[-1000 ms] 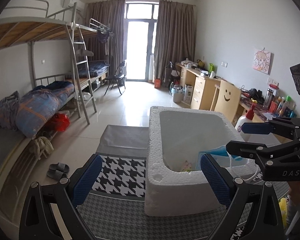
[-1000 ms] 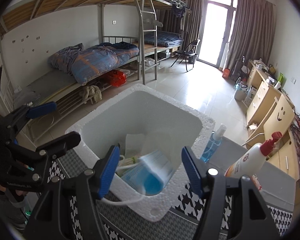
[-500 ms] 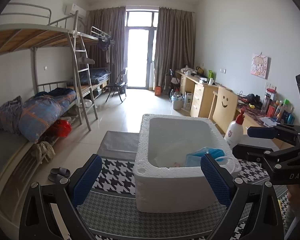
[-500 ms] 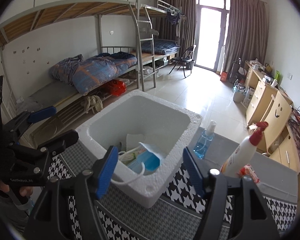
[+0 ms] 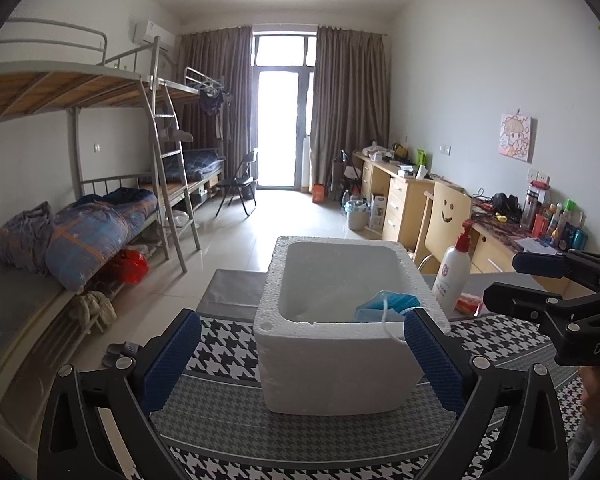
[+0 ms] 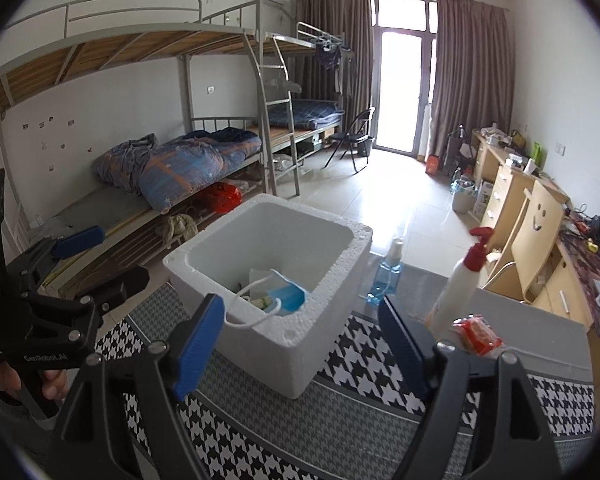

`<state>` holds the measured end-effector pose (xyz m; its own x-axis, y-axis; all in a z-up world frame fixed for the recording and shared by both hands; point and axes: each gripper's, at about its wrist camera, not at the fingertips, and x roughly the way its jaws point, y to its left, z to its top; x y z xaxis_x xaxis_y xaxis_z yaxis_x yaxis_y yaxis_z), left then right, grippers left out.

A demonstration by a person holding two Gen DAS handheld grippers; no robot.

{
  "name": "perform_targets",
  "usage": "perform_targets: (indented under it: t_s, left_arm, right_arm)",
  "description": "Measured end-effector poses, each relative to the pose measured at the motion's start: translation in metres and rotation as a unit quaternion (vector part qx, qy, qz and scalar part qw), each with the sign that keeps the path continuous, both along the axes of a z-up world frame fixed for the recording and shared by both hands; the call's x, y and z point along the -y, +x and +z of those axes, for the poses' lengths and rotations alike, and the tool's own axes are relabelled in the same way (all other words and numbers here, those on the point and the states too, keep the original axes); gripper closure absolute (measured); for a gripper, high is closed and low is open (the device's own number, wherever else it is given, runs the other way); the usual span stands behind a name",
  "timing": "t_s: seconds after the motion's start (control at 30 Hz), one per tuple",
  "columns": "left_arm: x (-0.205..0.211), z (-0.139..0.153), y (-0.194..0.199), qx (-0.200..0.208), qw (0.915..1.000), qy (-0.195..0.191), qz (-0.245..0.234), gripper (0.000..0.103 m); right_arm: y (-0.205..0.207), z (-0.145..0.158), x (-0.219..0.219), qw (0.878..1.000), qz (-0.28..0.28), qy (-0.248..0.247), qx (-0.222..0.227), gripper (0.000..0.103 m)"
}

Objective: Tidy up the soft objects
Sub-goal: 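Withdraw both grippers from the box toward the yellow net and white tube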

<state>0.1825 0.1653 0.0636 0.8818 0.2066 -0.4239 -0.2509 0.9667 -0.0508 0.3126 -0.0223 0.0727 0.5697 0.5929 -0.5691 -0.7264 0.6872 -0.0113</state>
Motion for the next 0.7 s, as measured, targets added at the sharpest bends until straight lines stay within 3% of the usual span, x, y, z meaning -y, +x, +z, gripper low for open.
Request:
perform_targets:
  t_s: [0.7]
  left_arm:
    - [0.051,0.012,-0.039,0.036,0.9983,0.013,-0.045,0.001]
  right_arm:
    - [-0.042,0.009,0.048,0.998,-0.018,0.042,0.037,0.02]
